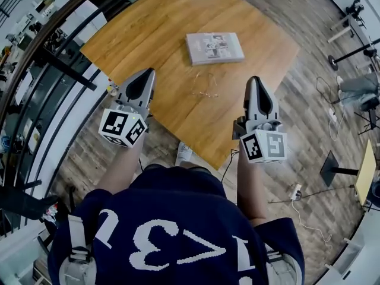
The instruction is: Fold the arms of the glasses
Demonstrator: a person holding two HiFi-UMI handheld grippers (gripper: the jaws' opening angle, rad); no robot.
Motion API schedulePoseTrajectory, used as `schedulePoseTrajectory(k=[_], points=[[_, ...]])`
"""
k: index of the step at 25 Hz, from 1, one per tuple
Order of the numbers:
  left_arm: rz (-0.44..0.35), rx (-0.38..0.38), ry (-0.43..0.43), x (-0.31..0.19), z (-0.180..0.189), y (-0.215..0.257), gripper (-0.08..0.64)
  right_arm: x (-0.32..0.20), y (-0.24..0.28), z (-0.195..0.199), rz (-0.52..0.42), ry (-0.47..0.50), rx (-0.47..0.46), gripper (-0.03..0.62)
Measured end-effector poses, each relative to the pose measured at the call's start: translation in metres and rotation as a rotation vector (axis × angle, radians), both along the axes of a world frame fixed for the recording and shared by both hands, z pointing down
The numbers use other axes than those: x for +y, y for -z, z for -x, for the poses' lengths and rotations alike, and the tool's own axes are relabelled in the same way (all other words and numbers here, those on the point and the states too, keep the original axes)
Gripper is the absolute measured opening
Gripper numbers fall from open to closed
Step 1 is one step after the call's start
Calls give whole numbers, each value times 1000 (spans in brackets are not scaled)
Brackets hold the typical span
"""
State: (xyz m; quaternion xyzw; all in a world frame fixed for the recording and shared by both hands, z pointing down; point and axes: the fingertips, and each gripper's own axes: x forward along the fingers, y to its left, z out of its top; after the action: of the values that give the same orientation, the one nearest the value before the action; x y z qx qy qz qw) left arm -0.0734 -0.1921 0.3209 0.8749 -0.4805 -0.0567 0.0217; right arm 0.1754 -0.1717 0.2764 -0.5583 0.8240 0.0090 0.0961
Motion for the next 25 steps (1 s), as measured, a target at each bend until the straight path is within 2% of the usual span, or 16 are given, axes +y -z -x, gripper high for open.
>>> schedulePoseTrajectory(k=[4,9,15,20,23,25], points=[[13,3,-14,-20,-18,6,15,-19,-10,-1,40,22,-10,32],[10,-21,-30,-40,-26,12,15,-28,1,-9,15,-17,4,31],[3,-56,-78,-58,-35,10,15,-33,1,-18,32,-68,6,32],[3,-56,-91,-68,-35,1,15,-42,-15,-2,75,-33,72,32],[21,-56,-98,-72,-33,-12,15,-51,-43,15,155,27,137,32],[34,-56,-102,-74,-31,-20,15,-56,-73,31,235,81,221,34]])
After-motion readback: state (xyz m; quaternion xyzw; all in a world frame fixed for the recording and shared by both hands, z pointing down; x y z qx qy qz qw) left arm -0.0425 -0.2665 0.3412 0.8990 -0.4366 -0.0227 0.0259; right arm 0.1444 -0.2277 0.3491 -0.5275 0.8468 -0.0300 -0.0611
